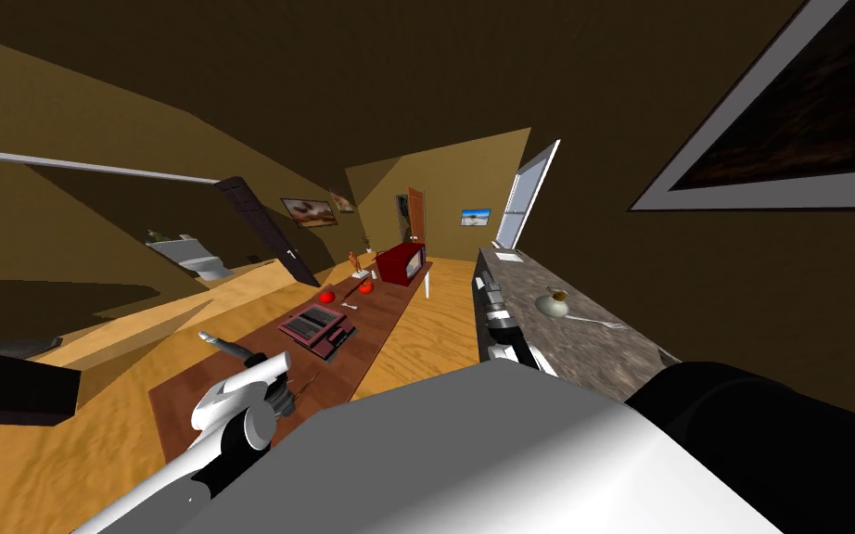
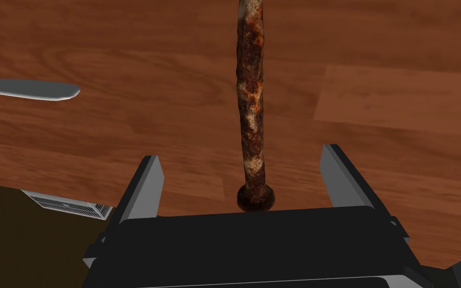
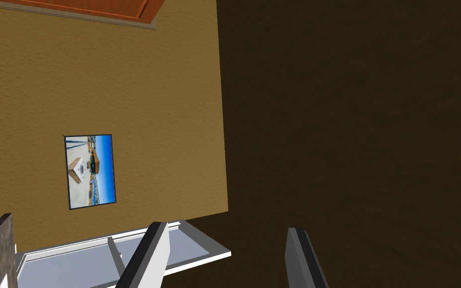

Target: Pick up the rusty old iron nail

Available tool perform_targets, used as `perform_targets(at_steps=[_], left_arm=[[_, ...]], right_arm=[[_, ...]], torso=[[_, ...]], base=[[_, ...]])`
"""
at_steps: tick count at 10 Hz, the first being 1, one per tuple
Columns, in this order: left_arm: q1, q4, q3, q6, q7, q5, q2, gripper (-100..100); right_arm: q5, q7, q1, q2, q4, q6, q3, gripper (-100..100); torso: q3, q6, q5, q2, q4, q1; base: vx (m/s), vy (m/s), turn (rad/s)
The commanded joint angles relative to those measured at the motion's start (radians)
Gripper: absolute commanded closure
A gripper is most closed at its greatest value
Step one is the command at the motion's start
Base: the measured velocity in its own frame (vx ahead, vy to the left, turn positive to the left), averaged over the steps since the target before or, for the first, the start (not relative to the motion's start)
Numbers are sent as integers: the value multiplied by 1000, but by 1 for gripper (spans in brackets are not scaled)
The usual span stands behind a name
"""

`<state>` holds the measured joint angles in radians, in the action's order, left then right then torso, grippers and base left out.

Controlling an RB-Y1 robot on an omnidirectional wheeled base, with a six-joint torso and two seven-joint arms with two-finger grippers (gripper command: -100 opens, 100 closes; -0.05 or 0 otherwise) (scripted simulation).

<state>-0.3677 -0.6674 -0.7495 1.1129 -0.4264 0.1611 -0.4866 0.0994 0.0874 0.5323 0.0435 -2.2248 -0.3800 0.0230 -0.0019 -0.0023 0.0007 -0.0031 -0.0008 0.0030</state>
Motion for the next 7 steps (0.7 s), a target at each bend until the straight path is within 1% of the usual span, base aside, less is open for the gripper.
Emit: perform_targets(at_steps=[1, 3, 4, 5, 6, 7], left_arm=[[0, 2, -16, 38, -8, 3, 2, -100], [-11, 38, -33, 69, -21, 8, -5, -100], [-10, 31, -27, 56, -16, 7, -5, -100], [-12, 34, -28, 59, -18, 7, -5, 0], [-11, 56, -17, 33, -51, 12, 8, -100], [-11, 67, -11, 20, -67, 15, 14, -100]], right_arm=[[0, 0, 0, 0, 0, 0, 0, 0], [0, 0, 0, 0, 0, 0, 0, 0], [0, 0, 0, 0, 0, 0, 0, 0], [0, 0, 0, 0, 0, 0, 0, 0], [0, 0, 0, 0, 0, 0, 0, 0], [0, 0, 0, 0, 0, 0, 0, 0]], torso=[[0, 0, 0, 0, 0, 0], [1, 0, 0, 1, 0, -1], [0, 0, 0, 1, 0, -1], [1, 0, 0, 2, 0, -2], [1, 0, -1, 2, 1, -3], [2, 0, 0, 4, 1, 0]], base=[[27, 33, -62], [30, 38, -99], [15, 19, -23], [0, 0, 0], [-21, 55, -80], [-49, 82, -104]])
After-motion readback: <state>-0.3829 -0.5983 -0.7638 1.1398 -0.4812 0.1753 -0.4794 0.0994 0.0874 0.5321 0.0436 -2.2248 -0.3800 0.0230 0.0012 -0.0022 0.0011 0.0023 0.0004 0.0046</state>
